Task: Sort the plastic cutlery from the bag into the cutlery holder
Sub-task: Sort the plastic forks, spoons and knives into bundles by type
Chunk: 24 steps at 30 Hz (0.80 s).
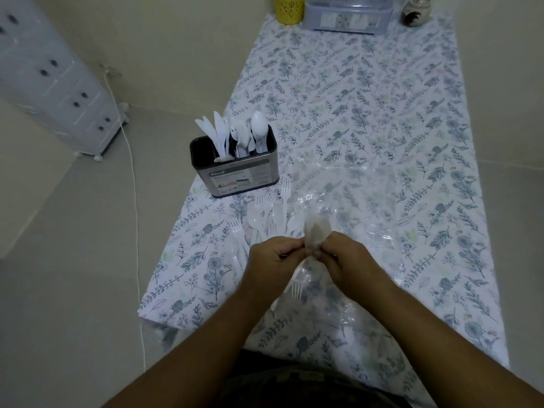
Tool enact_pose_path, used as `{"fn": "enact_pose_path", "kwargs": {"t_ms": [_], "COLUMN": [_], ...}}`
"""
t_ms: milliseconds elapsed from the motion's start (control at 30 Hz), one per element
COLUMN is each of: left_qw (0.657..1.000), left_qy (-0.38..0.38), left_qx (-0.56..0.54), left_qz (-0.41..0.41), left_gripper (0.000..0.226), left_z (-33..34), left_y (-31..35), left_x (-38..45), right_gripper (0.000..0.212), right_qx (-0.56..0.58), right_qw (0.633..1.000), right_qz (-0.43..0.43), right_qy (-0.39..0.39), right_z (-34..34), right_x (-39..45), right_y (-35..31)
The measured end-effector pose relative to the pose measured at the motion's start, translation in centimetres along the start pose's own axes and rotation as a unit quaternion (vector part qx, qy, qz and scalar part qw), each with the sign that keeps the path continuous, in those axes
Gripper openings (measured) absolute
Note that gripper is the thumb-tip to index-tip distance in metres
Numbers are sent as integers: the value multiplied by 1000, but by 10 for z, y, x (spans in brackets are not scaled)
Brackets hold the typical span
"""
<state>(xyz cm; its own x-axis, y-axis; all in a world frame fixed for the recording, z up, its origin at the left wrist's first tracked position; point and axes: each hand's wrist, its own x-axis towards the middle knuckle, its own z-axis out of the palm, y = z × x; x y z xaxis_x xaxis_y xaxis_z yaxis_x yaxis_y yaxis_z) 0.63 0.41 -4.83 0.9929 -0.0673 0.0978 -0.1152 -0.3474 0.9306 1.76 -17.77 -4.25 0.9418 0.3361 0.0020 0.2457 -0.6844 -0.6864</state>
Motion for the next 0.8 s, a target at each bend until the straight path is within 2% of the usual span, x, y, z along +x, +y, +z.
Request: {"fn": "enact_pose_path", "kwargs": {"t_ms": [133,233,467,567,700,800], "left_qw": [999,996,990,989,992,993], "left_qy": [34,64,127,135,122,118], "left_qx": [34,42,-1,-8,-8,-6], "left_qz": [22,40,66,65,33,8], "left_gripper": [9,16,26,22,22,22], "left_z": [-35,-70,-161,-192,-210,-210], "left_y": [5,16,55,54,27,1], "left_x": [12,27,87,119,150,153], "right_gripper": [12,7,17,14,8,14], "right_qx": [34,80,164,154,139,113], "right_qw": [998,995,983,983,987,991], "right_qz": [-22,-24,-41,-57,-2,24], "right_qy": [46,58,70,83,80,68], "right_z": [-1,-2,-13,-19,-6,12], "right_x": [25,54,154,192,227,237], "right_y": [-32,-66,-143,-170,-173,-168]}}
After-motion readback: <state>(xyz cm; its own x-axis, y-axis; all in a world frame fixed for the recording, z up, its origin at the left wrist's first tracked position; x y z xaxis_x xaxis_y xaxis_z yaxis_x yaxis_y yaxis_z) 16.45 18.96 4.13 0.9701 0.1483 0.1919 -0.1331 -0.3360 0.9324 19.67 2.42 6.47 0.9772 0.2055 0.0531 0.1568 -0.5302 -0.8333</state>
